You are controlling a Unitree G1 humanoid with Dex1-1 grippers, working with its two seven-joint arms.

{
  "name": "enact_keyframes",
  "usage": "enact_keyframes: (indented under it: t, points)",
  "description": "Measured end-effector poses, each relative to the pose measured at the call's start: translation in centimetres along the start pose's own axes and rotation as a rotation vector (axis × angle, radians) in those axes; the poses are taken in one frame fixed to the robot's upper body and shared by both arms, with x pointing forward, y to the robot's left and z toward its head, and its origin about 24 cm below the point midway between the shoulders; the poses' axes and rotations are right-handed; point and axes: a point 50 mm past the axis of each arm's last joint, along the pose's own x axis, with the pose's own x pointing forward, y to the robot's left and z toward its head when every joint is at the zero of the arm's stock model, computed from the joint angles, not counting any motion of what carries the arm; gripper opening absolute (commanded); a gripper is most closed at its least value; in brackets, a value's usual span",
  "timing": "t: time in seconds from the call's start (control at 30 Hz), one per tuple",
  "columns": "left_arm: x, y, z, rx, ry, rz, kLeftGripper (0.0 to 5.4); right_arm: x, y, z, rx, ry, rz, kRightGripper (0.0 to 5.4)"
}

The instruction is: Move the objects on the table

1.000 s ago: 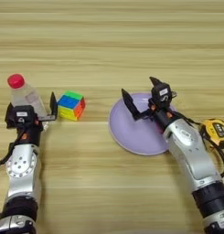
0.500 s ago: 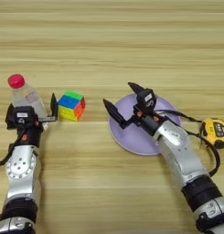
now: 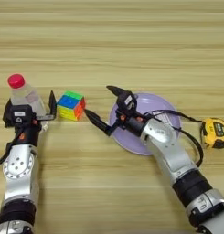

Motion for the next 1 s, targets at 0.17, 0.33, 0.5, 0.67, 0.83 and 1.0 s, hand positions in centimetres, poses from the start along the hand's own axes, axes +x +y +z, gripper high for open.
enact_keyframes:
  t: [0.17,0.33,0.5,0.67,0.83,1.0]
  points:
    - [-0.1,0.2,0.2,0.002,-0.005,0.015,5.37,1.6,0.7,-0.3,-0.032,0.047,0.068,5.4]
    - [-0.1,0.3,0.3,0.002,-0.009,0.026,5.37,2.1,0.9,-1.2,-0.048,0.102,0.099,5.4]
    - [-0.2,0.3,0.3,0.003,-0.009,0.028,5.37,1.9,0.7,-2.5,-0.055,0.167,0.096,5.4]
    - [-0.2,0.3,0.5,0.002,-0.018,0.03,5.37,2.0,-0.5,-2.4,-0.076,0.179,0.061,5.4]
    - [-0.2,0.1,0.4,0.0,-0.015,0.028,5.37,1.8,-0.9,-2.8,-0.084,0.191,0.038,5.4]
    - [-0.3,0.0,0.4,-0.002,-0.012,0.025,5.37,1.9,-1.3,-2.5,-0.097,0.18,0.034,5.4]
